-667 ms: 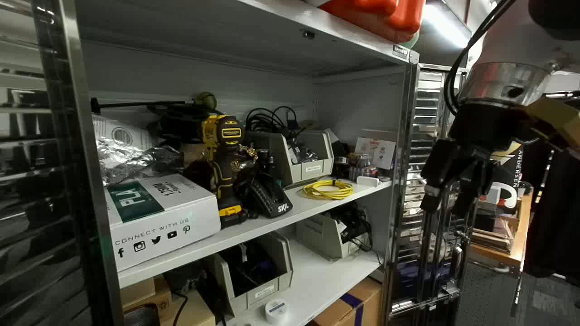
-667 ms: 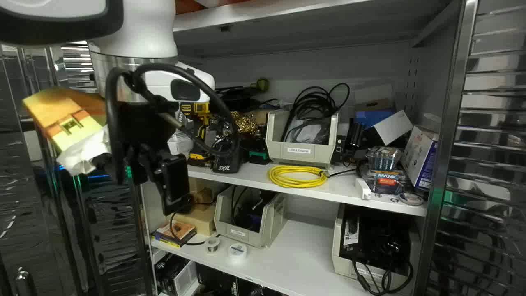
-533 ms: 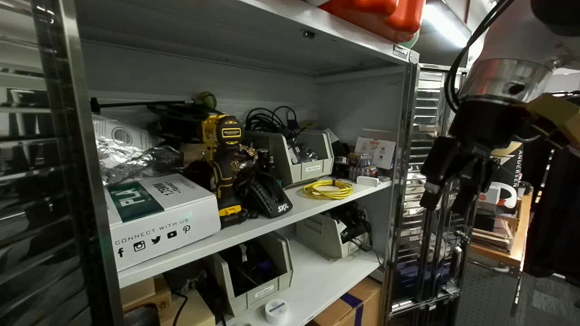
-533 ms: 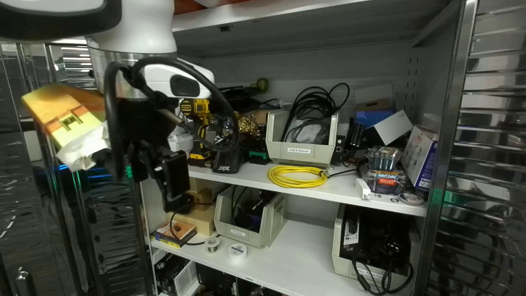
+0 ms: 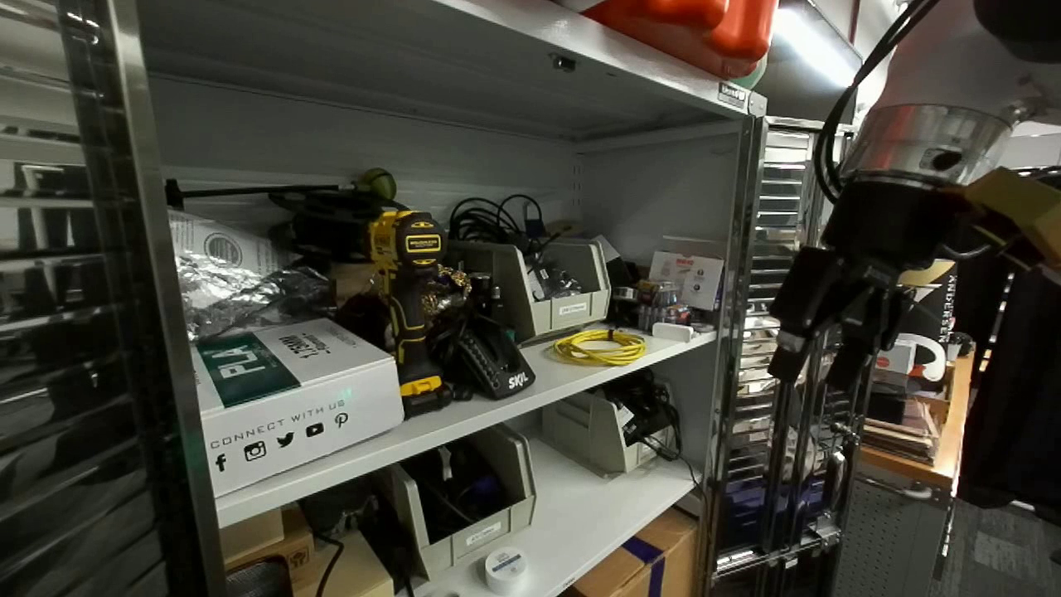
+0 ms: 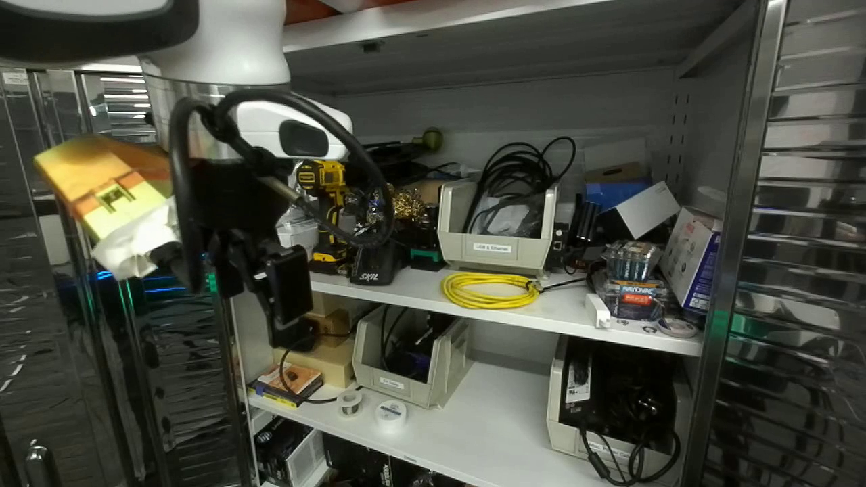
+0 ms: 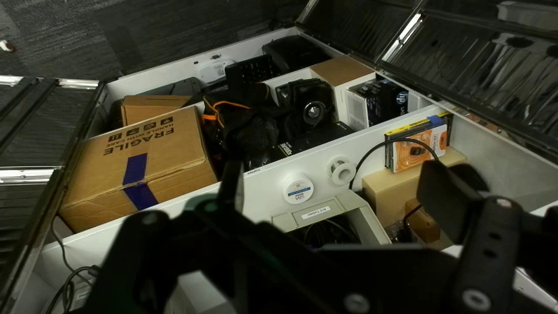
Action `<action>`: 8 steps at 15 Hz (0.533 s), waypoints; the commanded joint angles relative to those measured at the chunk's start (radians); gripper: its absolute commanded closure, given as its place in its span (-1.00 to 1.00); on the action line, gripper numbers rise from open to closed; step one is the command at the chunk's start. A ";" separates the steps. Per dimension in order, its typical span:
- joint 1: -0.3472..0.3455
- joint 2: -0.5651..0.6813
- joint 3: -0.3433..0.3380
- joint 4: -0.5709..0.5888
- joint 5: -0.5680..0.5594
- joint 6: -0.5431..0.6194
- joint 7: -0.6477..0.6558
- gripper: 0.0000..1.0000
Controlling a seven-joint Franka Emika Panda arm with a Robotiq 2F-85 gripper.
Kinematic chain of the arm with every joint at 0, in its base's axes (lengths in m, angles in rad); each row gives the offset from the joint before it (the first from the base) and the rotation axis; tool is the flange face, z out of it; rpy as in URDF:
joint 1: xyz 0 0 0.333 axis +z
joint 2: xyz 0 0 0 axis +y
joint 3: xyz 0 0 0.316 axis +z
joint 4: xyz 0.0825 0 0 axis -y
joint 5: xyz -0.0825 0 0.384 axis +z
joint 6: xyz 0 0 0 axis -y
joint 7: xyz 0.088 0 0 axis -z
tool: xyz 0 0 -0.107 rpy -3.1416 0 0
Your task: Put the yellow cable inside the compartment.
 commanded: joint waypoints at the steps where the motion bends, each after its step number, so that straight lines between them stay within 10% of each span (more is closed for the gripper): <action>1: -0.015 0.043 0.002 0.029 0.010 0.017 -0.006 -1.00; 8: -0.043 0.290 0.001 0.156 0.008 0.211 0.014 -1.00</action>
